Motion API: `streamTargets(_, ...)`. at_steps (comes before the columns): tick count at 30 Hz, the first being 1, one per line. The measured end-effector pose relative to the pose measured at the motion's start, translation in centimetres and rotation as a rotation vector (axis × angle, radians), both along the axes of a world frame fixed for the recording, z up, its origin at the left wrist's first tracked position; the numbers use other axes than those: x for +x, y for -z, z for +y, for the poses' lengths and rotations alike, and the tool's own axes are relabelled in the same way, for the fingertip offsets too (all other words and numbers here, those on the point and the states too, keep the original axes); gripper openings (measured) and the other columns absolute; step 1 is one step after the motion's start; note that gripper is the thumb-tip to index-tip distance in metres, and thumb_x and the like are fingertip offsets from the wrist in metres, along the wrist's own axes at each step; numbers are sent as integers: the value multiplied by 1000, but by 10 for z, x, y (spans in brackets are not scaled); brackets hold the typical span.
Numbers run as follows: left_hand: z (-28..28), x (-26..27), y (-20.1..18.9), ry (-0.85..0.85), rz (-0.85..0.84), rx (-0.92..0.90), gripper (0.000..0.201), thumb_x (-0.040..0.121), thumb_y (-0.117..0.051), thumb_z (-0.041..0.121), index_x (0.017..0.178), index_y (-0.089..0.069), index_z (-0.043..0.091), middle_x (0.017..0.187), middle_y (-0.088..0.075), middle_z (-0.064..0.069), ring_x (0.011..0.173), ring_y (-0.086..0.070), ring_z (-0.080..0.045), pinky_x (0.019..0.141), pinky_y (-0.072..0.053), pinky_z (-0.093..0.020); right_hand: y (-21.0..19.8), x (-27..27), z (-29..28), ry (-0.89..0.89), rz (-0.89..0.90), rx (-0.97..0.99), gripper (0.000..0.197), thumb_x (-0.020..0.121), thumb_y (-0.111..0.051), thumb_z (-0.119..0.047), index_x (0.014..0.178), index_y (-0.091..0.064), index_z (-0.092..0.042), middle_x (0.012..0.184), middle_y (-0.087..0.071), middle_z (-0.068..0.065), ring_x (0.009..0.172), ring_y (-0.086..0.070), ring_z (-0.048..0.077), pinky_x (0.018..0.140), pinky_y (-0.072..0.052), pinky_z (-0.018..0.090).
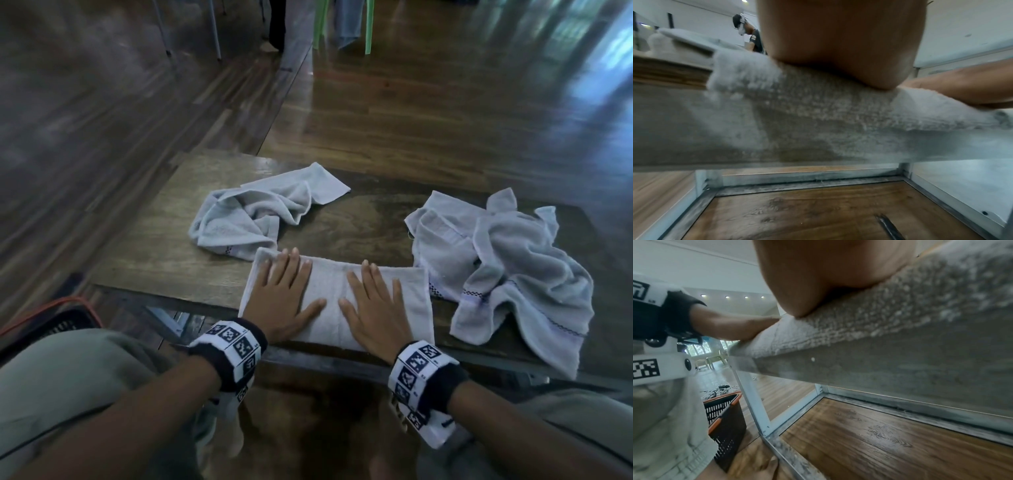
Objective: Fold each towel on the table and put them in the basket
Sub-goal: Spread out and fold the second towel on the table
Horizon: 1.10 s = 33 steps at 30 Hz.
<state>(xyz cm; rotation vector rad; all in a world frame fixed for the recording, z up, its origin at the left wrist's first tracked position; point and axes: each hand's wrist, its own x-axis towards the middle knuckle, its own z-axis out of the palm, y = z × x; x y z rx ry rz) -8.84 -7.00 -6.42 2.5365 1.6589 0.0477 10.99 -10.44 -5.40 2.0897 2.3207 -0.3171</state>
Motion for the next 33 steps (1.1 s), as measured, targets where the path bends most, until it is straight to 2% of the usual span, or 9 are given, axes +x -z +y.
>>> streamTargets(6,32,-22,-3,-47,0,2,84,80,-11,76,150,-4,29,158,13,-9,144,17,-23,117,9,-42,-7,-13,20,-40,73,-97,63,96,-19,-52,150,-2,-25,158,14,5,145,14,18,117,6,45)
streamTargets(11,43,-48,-8,-105,38,-12,79,79,-7,80,147,4,42,153,28,-4,140,28,-22,116,11,-48,-5,9,24,-42,-22,-52,63,94,-14,-57,149,-2,-27,158,13,4,145,14,18,117,7,45)
streamTargets(17,39,-47,-12,-127,103,35,84,78,-3,78,149,1,34,155,22,-10,141,26,-24,111,19,-54,-12,52,23,-10,-242,-4,77,82,8,-65,149,0,-28,158,8,8,145,12,21,110,19,48)
streamTargets(19,31,-32,-16,-83,122,34,85,79,-2,73,150,-1,27,156,16,-13,142,21,-27,109,21,-55,-22,62,28,-51,-369,27,70,88,2,-60,149,-8,-28,159,2,9,146,8,23,105,24,50)
streamTargets(21,16,-8,-22,27,98,0,80,81,-4,65,149,-5,24,157,10,-14,144,14,-30,107,20,-57,-37,73,35,-86,-434,14,57,96,-14,-51,147,-20,-27,158,-5,8,146,4,24,105,20,55)
streamTargets(24,-13,33,-26,264,37,36,68,86,-17,56,144,-25,20,156,-17,-14,146,-10,-28,111,4,-58,-57,86,45,-106,-394,-76,44,98,-26,-42,139,-35,-30,156,-16,0,145,-1,23,110,10,58)
streamTargets(27,-35,67,-18,446,10,161,58,83,-41,54,130,-50,20,138,-50,-6,131,-44,-22,109,-23,-54,-66,90,55,-92,-318,-144,37,98,-30,-39,132,-45,-33,152,-23,-4,144,-4,23,111,10,57)
streamTargets(30,-44,90,-12,509,-99,187,49,78,-55,51,117,-57,21,120,-59,-1,113,-55,-21,102,-36,-46,-64,93,66,-90,-317,-118,34,96,-37,-40,127,-51,-38,153,-24,-2,144,-6,24,112,8,56)
streamTargets(33,-45,102,-11,506,-176,225,38,75,-63,48,103,-63,23,103,-61,1,95,-58,-20,89,-42,-39,-59,97,74,-101,-302,-122,27,91,-49,-41,114,-63,-37,151,-28,-2,144,-6,23,111,8,53)
